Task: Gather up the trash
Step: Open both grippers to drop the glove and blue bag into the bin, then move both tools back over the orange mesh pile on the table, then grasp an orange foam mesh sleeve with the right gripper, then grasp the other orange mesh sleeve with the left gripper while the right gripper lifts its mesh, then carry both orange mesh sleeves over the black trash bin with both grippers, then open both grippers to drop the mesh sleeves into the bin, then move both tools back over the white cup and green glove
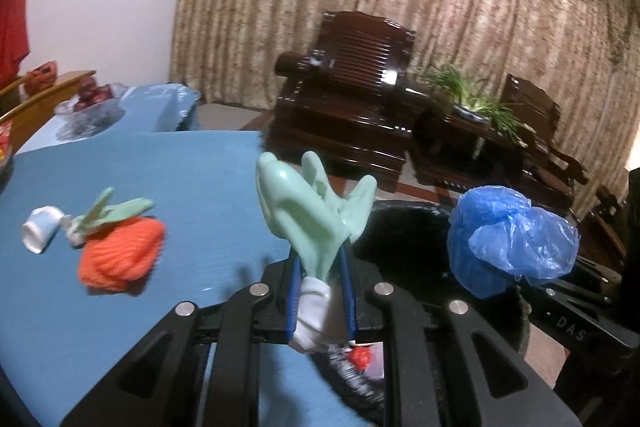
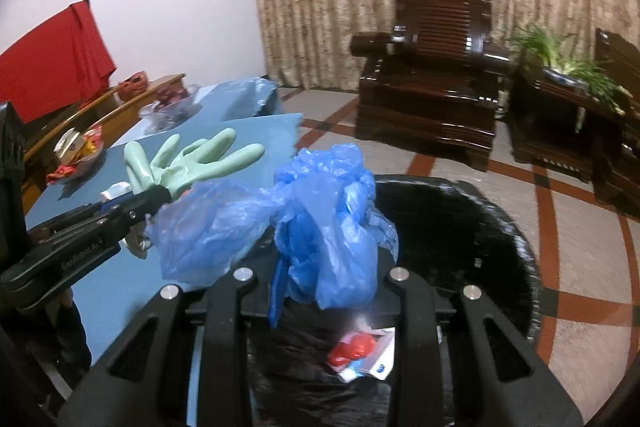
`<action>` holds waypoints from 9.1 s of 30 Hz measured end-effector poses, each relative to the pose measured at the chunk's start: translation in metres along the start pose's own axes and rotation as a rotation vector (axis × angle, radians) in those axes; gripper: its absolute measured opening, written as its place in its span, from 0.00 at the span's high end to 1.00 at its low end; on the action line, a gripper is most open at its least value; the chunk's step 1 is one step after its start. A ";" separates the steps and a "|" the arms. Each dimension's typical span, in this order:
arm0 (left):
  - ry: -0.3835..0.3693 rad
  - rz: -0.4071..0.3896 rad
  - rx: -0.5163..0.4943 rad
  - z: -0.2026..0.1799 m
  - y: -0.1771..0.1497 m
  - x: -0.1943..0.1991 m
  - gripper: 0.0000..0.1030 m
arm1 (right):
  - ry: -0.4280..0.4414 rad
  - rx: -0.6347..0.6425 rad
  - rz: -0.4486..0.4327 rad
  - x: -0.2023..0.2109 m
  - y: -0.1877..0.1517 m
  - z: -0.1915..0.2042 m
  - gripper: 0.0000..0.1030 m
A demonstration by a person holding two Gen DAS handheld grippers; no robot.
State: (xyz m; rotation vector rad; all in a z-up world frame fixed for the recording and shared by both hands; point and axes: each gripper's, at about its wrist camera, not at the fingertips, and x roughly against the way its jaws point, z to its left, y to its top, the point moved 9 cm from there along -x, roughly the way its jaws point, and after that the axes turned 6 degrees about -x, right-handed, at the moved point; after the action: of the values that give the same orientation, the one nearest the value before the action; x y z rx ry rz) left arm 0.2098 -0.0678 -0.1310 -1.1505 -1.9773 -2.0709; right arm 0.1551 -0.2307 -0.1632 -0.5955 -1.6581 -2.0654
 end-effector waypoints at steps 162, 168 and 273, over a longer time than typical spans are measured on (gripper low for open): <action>0.236 0.122 0.232 0.228 -0.061 -0.012 0.89 | 0.279 0.101 0.196 -0.173 -0.018 0.201 0.72; 0.205 0.087 0.180 0.203 -0.050 0.005 0.89 | 0.273 0.102 0.171 -0.152 -0.011 0.191 0.72; -0.048 0.068 -0.029 -0.013 -0.009 -0.027 0.08 | -0.133 -0.116 -0.001 0.013 -0.019 -0.080 0.07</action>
State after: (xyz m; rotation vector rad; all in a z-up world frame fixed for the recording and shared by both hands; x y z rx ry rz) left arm 0.2183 -0.0898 -0.1520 -1.2656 -1.9060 -2.0646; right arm 0.1284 -0.3057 -0.1868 -0.7864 -1.6170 -2.1763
